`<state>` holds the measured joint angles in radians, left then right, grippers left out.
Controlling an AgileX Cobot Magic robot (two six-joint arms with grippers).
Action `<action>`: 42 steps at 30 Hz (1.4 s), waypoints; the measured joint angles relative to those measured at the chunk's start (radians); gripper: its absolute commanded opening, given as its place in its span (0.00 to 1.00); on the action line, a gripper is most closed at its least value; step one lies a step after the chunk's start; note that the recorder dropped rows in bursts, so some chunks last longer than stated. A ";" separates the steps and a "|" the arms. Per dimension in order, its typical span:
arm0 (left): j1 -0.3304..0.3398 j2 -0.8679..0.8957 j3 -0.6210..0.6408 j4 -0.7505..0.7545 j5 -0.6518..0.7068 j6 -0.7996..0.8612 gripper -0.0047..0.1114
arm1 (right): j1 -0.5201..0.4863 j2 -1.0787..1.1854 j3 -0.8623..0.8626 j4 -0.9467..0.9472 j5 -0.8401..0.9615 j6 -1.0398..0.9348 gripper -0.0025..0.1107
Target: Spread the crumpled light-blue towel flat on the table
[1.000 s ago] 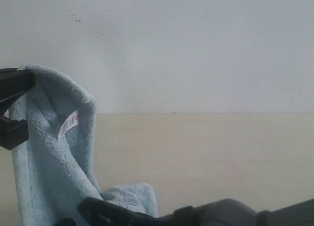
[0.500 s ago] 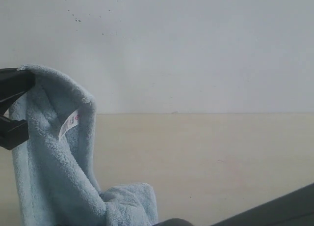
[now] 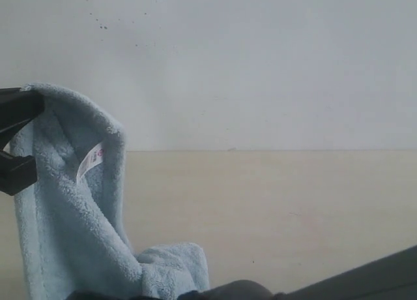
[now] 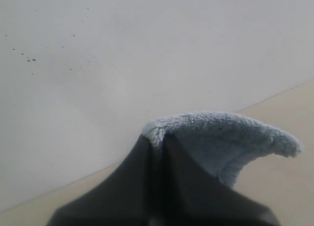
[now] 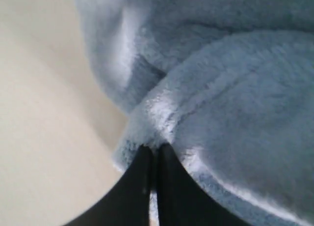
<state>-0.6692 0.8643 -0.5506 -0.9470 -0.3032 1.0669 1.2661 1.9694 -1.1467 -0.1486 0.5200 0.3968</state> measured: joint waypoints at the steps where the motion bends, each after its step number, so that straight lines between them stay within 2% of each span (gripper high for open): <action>1: 0.000 0.000 0.000 0.000 -0.008 0.000 0.08 | 0.000 -0.019 0.000 -0.027 0.034 0.002 0.02; 5: 0.000 0.000 0.000 0.000 -0.039 0.000 0.08 | 0.000 -0.124 0.000 -0.183 0.157 0.048 0.02; 9: 0.000 0.000 0.003 -0.021 -0.052 0.001 0.08 | -0.055 -0.240 0.000 -0.260 0.246 0.084 0.02; 17: 0.000 0.000 0.054 -0.054 -0.206 0.005 0.08 | -0.322 -0.462 0.015 -0.282 0.349 0.033 0.02; 23: 0.000 0.000 0.053 -0.037 -0.146 -0.068 0.08 | -0.497 -0.605 0.035 -0.266 0.457 -0.128 0.02; 30: 0.000 -0.004 0.053 -0.021 -0.124 -0.035 0.08 | -0.813 -0.701 0.041 -0.264 0.509 -0.295 0.02; 33: 0.000 -0.022 0.053 -0.021 -0.127 -0.033 0.08 | -0.911 -0.724 0.041 -0.247 0.497 -0.309 0.02; 39: 0.000 -0.026 0.053 -0.033 -0.030 -0.031 0.08 | -0.959 -0.729 0.041 -0.229 0.495 -0.333 0.02; 42: 0.000 -0.026 0.053 -0.102 -0.046 -0.029 0.08 | -0.959 -0.718 0.041 -0.303 0.524 -0.323 0.02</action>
<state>-0.6692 0.8379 -0.4972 -1.0491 -0.3488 1.0379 0.3075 1.2517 -1.1053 -0.4521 1.0445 0.0741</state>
